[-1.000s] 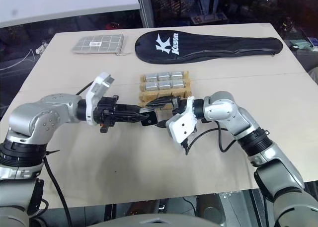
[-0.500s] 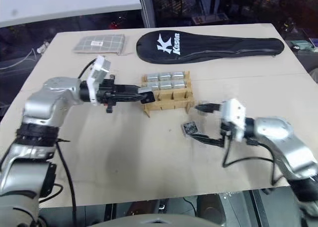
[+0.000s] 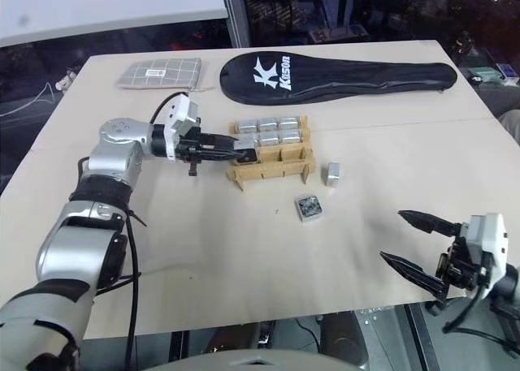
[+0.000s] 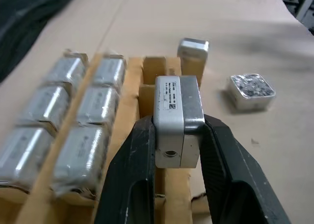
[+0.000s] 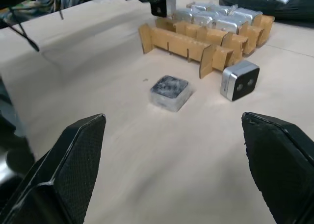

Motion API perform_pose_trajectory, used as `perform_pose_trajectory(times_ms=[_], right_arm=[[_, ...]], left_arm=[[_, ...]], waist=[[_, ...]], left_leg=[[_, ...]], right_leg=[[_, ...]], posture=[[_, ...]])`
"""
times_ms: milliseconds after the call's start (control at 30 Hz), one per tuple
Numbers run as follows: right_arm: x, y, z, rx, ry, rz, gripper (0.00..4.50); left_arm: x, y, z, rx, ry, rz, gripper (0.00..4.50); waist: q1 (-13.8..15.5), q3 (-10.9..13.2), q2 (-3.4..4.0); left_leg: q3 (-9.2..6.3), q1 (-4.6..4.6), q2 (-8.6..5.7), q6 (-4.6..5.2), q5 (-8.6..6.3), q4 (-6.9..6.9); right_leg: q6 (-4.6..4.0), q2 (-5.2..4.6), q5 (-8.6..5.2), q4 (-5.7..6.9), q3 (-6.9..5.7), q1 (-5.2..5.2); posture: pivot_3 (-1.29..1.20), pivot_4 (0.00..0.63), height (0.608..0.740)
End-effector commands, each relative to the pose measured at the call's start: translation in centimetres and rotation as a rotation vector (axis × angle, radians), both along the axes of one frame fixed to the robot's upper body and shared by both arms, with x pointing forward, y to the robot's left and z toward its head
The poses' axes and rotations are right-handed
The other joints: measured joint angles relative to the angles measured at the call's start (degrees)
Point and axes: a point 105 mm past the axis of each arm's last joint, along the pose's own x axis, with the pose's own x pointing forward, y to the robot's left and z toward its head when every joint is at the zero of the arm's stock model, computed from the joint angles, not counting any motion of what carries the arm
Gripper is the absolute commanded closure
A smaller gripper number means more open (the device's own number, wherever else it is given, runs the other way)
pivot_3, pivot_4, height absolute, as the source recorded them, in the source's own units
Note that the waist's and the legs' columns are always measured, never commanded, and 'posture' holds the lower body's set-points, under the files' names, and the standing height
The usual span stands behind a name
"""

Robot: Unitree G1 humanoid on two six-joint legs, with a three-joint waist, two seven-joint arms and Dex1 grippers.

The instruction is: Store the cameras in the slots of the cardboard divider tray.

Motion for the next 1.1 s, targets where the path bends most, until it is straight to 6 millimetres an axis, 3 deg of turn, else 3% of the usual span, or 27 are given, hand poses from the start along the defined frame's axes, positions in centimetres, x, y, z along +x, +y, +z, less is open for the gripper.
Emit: perform_pose_trajectory(times_ms=[33, 533, 1100], right_arm=[[-0.5, -0.3, 1.4, 0.004, -0.077, 0.025, 0.09], [-0.3, -0.3, 3.0, 0.062, -0.091, 0.082, 0.09], [-0.1, -0.3, 2.9, 0.034, -0.097, 0.078, 0.09]], left_arm=[[0.3, -0.1, 1.4, -0.010, -0.072, -0.012, 3.82], [1.7, 0.5, 0.9, 0.020, -0.123, 0.085, 3.82], [1.7, -0.2, -1.6, 0.053, -0.046, 0.088, 3.82]], waist=[[0.24, 0.00, -0.02], [0.43, 0.01, -0.05], [0.41, 0.01, -0.06]], left_leg=[[-0.02, 0.06, 0.01, 0.01, 0.01, 0.02], [-0.10, 0.01, -0.01, 0.04, 0.00, 0.04], [-0.09, 0.02, -0.02, 0.05, 0.00, 0.04]], right_leg=[[0.03, 0.00, 0.03, -0.02, -0.01, 0.08], [-0.15, -0.02, 0.19, -0.19, -0.08, 0.15], [-0.12, -0.01, 0.21, -0.18, -0.08, 0.16]], posture=[[0.00, 0.150, 0.740], [0.00, 0.150, 0.740], [0.00, 0.150, 0.740]])
